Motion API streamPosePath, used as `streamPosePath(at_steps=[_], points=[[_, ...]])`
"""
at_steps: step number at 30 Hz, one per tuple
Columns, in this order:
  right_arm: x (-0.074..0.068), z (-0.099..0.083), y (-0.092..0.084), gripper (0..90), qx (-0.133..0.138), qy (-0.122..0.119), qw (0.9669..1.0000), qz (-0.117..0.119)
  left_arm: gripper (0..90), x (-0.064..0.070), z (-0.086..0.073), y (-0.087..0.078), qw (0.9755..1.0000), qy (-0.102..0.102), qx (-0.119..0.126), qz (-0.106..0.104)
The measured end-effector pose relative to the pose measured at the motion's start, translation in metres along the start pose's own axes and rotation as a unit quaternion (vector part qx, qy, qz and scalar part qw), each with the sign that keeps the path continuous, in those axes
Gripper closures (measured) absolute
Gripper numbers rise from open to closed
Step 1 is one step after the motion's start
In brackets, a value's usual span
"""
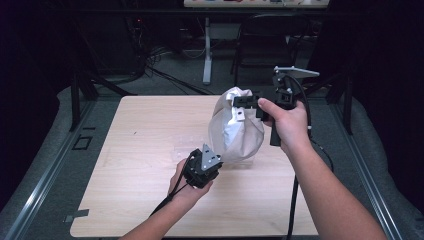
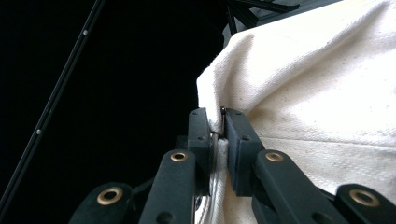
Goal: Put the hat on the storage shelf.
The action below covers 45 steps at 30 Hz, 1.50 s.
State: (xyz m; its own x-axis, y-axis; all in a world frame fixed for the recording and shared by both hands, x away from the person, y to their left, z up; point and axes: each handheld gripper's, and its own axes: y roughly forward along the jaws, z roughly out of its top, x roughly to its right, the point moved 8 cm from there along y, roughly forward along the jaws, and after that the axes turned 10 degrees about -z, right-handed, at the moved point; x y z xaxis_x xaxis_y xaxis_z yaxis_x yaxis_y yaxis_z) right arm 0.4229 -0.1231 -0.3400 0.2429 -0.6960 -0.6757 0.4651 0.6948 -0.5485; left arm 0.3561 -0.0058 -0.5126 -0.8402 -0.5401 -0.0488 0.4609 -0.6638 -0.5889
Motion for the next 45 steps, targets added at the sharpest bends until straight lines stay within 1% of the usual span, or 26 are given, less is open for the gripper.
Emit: streamPosePath(at_steps=[4, 6, 8, 12, 17, 20, 22, 24, 26, 27, 28, 30, 33, 35, 39, 40, 42, 43, 44, 45], points=[[-0.001, 0.000, 0.001, 81.8, -0.001, -0.002, 1.0000, 0.000, 80.8, -0.005, 0.001, 0.000, 0.9997, -0.013, 0.009, -0.018], [-0.002, -0.001, 0.002, 81.8, -0.001, -0.002, 1.0000, 0.001, 81.0, -0.008, 0.002, -0.001, 0.9992, -0.021, 0.017, -0.030], [-0.003, 0.000, 0.002, 81.8, 0.000, -0.003, 1.0000, 0.002, 81.5, -0.010, 0.003, -0.002, 0.9986, -0.025, 0.025, -0.040], [-0.004, 0.000, 0.002, 81.8, 0.001, -0.005, 1.0000, 0.002, 81.7, -0.018, 0.005, -0.004, 0.9976, -0.031, 0.035, -0.051], [-0.002, 0.002, 0.007, 81.8, 0.004, -0.003, 1.0000, 0.001, 81.7, -0.030, 0.005, -0.003, 0.9955, -0.045, 0.044, -0.071], [0.001, 0.001, 0.013, 81.8, 0.000, -0.005, 1.0000, -0.003, 81.8, -0.036, 0.003, -0.001, 0.9947, -0.052, 0.043, -0.077], [0.003, 0.001, 0.016, 81.8, -0.004, -0.006, 1.0000, -0.004, 81.9, -0.039, 0.002, 0.001, 0.9949, -0.052, 0.043, -0.075], [0.005, 0.001, 0.020, 81.8, -0.005, -0.005, 1.0000, -0.005, 82.0, -0.042, 0.000, 0.002, 0.9945, -0.052, 0.043, -0.080], [0.007, 0.002, 0.023, 81.8, -0.005, -0.002, 1.0000, -0.006, 82.0, -0.046, -0.001, 0.005, 0.9926, -0.059, 0.048, -0.094], [0.008, 0.002, 0.025, 81.8, -0.006, -0.002, 1.0000, -0.006, 81.9, -0.048, -0.002, 0.007, 0.9921, -0.063, 0.048, -0.097], [0.009, 0.003, 0.027, 81.8, -0.007, 0.001, 0.9999, -0.008, 81.9, -0.050, -0.003, 0.008, 0.9919, -0.065, 0.049, -0.098], [0.012, 0.003, 0.030, 81.8, -0.009, 0.000, 0.9999, -0.011, 81.9, -0.053, -0.004, 0.011, 0.9926, -0.062, 0.044, -0.095], [0.014, 0.005, 0.033, 81.8, -0.008, 0.002, 0.9999, -0.014, 81.8, -0.057, -0.005, 0.012, 0.9920, -0.066, 0.045, -0.097], [0.015, 0.006, 0.034, 81.8, -0.008, 0.002, 0.9999, -0.015, 81.8, -0.059, -0.006, 0.012, 0.9913, -0.070, 0.046, -0.102], [0.016, 0.005, 0.036, 81.9, -0.010, 0.001, 0.9998, -0.020, 81.8, -0.059, -0.008, 0.015, 0.9908, -0.073, 0.044, -0.106], [0.017, 0.004, 0.037, 81.9, -0.009, 0.005, 0.9998, -0.016, 81.8, -0.059, -0.009, 0.016, 0.9912, -0.069, 0.043, -0.105], [0.018, 0.004, 0.038, 81.8, -0.011, 0.005, 0.9998, -0.016, 81.8, -0.058, -0.009, 0.017, 0.9913, -0.068, 0.041, -0.105], [0.019, 0.003, 0.039, 81.8, -0.010, 0.009, 0.9998, -0.014, 81.8, -0.059, -0.011, 0.016, 0.9911, -0.073, 0.043, -0.103], [0.019, 0.003, 0.039, 81.8, -0.010, 0.009, 0.9998, -0.014, 81.8, -0.059, -0.011, 0.016, 0.9911, -0.073, 0.043, -0.103], [0.020, 0.003, 0.041, 81.8, -0.011, 0.009, 0.9998, -0.013, 81.8, -0.060, -0.013, 0.015, 0.9911, -0.079, 0.043, -0.098]])
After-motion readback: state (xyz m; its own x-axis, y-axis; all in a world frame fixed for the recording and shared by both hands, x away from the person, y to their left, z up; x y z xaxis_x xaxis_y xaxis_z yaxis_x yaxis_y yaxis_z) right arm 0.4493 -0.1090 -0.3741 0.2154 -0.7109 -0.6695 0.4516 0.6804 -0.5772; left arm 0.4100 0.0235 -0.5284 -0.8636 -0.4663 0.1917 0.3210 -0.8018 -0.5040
